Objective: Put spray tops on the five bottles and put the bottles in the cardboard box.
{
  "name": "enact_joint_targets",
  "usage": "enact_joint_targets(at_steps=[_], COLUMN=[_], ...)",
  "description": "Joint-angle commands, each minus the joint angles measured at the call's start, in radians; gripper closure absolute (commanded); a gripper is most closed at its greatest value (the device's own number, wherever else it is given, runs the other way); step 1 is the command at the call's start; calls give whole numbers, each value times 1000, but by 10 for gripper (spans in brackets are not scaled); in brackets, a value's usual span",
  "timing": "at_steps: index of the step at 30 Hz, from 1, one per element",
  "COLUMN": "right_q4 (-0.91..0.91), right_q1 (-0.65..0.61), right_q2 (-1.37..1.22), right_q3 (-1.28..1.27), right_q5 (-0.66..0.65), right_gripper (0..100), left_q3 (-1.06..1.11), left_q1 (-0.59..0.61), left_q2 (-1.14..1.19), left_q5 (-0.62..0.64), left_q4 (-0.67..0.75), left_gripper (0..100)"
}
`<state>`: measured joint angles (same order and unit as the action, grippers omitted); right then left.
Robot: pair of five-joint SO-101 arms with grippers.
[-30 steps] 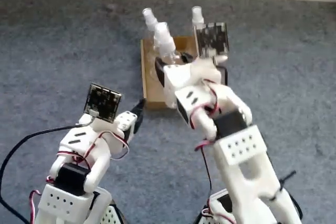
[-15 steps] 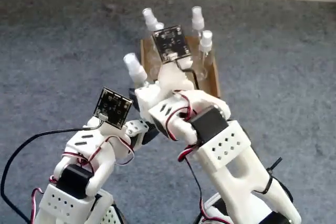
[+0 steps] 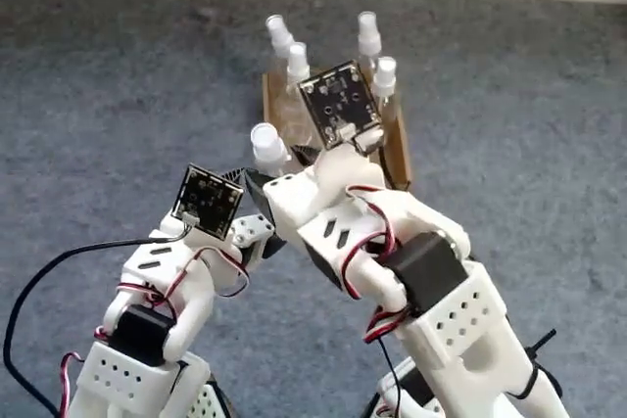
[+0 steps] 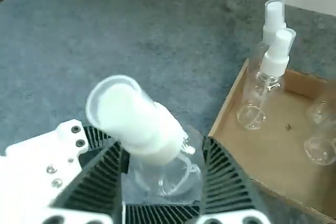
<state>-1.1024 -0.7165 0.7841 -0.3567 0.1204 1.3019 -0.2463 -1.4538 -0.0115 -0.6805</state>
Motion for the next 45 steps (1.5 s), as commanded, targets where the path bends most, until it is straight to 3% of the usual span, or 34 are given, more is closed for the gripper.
enact_joint_targets(at_steps=[1, 5, 8, 21, 45], right_q4=[81, 199, 255, 668, 892], right_q1=[124, 329, 383, 381, 381], right_q2=[13, -70, -154, -277, -455], right_q3=[10, 10, 8, -317, -440], right_q5=[-15, -17, -17, -15, -11], right_gripper=[995, 995, 995, 995, 995], left_q3=[-2, -1, 1, 1, 2], left_q1=[22, 22, 24, 27, 24], left_q2=[-1, -5, -5, 2, 2], left_q5=[-6, -3, -3, -3, -3], left_q4=[25, 25, 25, 25, 25], left_gripper=[723, 723, 723, 723, 723])
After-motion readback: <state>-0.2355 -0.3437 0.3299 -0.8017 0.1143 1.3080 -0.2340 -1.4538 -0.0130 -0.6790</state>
